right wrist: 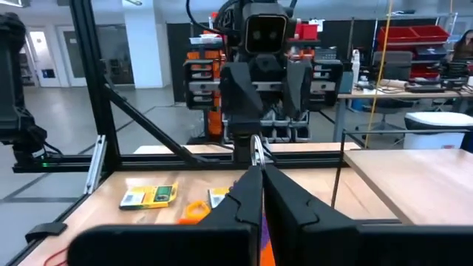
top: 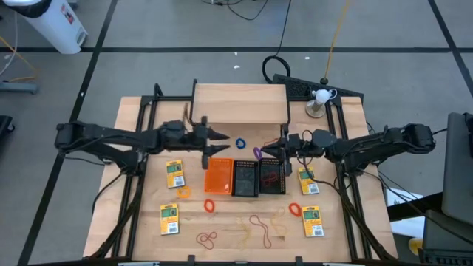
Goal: Pick & Place Office Desk Supplies
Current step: Put the purple spring rubber band into the left black bin
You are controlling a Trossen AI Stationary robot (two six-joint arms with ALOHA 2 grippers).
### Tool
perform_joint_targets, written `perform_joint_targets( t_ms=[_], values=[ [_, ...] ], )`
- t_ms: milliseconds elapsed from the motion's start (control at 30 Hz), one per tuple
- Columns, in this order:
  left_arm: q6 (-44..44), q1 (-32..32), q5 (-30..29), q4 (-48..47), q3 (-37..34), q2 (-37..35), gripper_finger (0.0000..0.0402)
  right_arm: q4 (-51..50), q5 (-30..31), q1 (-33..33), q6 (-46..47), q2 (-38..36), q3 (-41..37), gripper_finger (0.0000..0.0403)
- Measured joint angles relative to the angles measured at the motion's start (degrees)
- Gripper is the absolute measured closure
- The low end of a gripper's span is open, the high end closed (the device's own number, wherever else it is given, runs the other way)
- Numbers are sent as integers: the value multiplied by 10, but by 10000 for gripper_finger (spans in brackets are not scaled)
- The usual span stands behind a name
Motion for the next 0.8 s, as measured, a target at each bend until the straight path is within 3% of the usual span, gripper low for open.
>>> perform_joint_targets(
  t_ms=[533, 800],
  values=[
    [23, 0, 11, 8, 92, 133, 252, 4, -14, 6, -4, 0, 0, 403],
    [32, 0, 45, 11, 136, 183, 252, -5, -10, 6, 0, 0, 0, 403]
  ],
)
